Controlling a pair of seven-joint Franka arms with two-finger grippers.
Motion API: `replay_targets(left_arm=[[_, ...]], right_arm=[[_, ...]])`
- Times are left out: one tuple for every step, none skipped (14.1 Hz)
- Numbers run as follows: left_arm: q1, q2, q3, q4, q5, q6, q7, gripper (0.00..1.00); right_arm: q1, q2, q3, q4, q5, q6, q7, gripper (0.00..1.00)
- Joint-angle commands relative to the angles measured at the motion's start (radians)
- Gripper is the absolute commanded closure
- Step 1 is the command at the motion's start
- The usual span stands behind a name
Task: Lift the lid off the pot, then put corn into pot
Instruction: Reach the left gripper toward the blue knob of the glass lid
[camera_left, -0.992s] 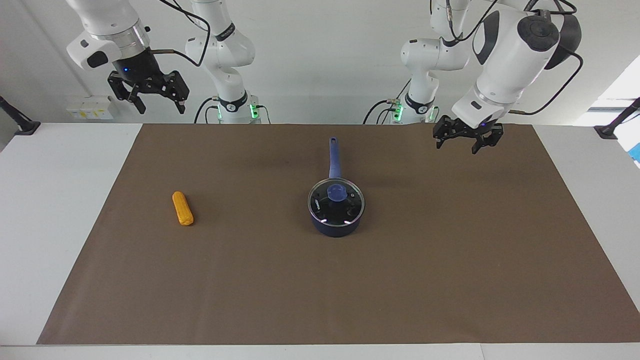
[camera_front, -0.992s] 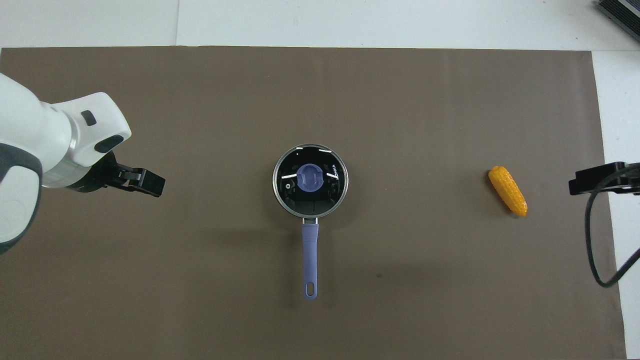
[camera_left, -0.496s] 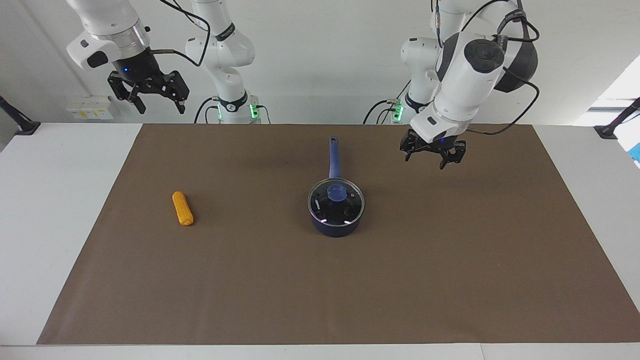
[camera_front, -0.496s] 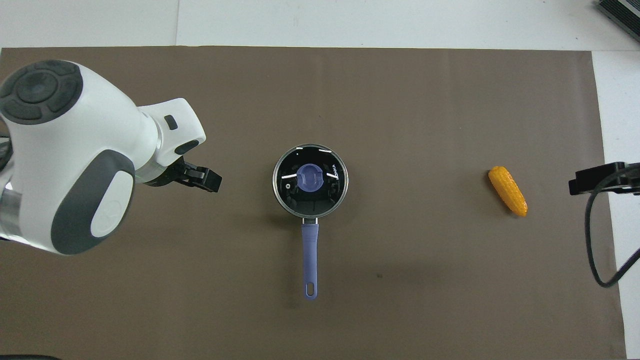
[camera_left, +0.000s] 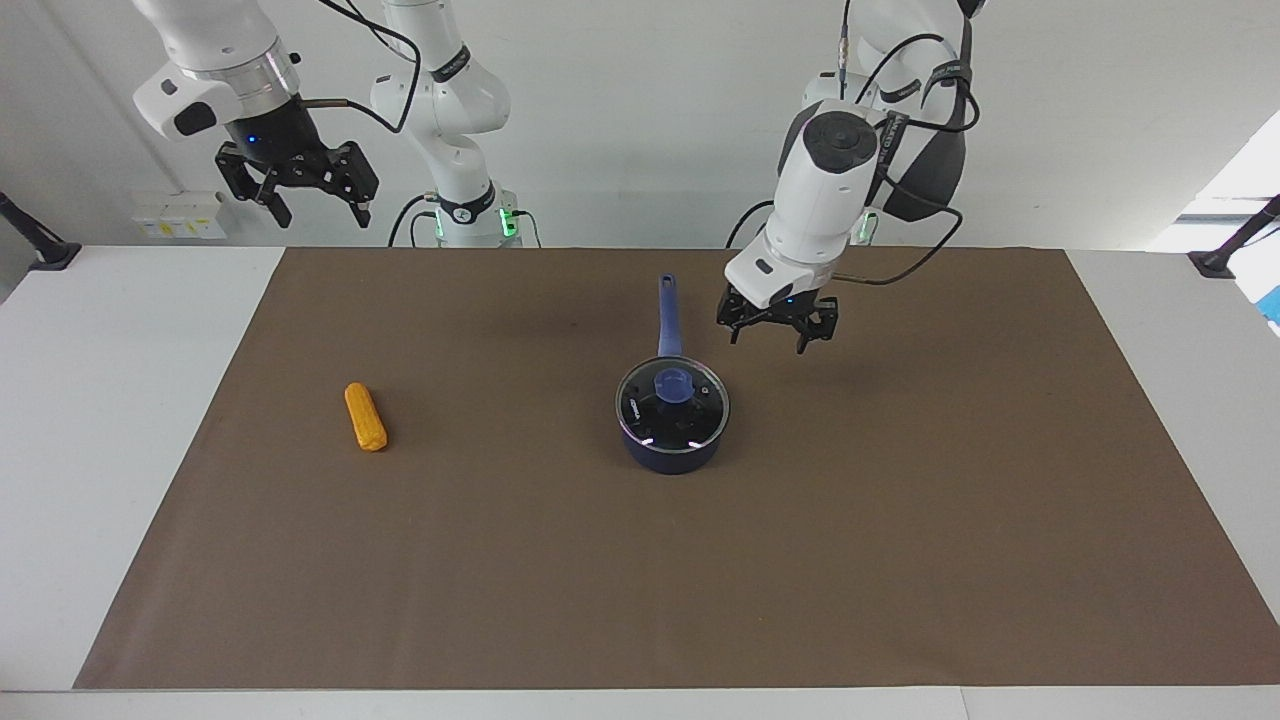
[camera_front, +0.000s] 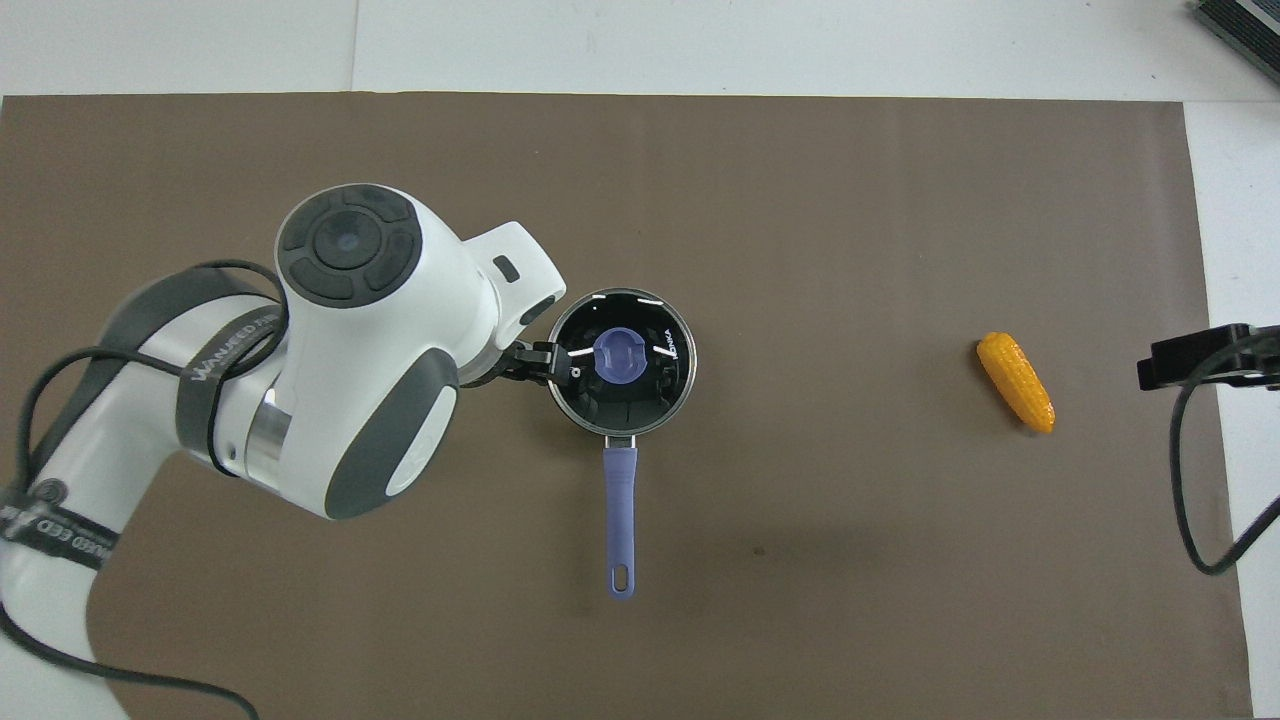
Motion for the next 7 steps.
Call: replay_targets(left_arm=[[-0.058, 0.079, 0.017, 0.062, 0.010, 0.029, -0.131, 0.00], [-0.081, 0.118, 0.018, 0.096, 0.017, 0.026, -0.185, 0.00], [-0.109, 0.151, 0.018, 0.128, 0.016, 0.025, -0.224, 0.00], [-0.114, 0.187, 0.020, 0.175, 0.014, 0.016, -0.245, 0.00], [-0.118, 0.222, 0.020, 0.232, 0.016, 0.002, -0.279, 0.00], [-0.121, 0.250, 0.020, 0.271, 0.016, -0.018, -0.317, 0.00], [-0.128, 0.270, 0.020, 0.294, 0.017, -0.021, -0.343, 0.00]], right_arm=[[-0.010, 0.005, 0.001, 0.009, 0.017, 0.007, -0.022, 0.00], [-0.010, 0.005, 0.001, 0.009, 0.017, 0.007, -0.022, 0.00], [-0.010, 0.005, 0.001, 0.009, 0.017, 0.007, -0.020, 0.00], [-0.010, 0.005, 0.001, 0.009, 0.017, 0.007, -0.022, 0.00], [-0.010, 0.005, 0.001, 0.009, 0.017, 0.007, -0.020, 0.00], [-0.010, 0.005, 0.001, 0.009, 0.017, 0.007, -0.020, 0.00], [-0.010, 0.005, 0.001, 0.009, 0.017, 0.007, -0.020, 0.00]])
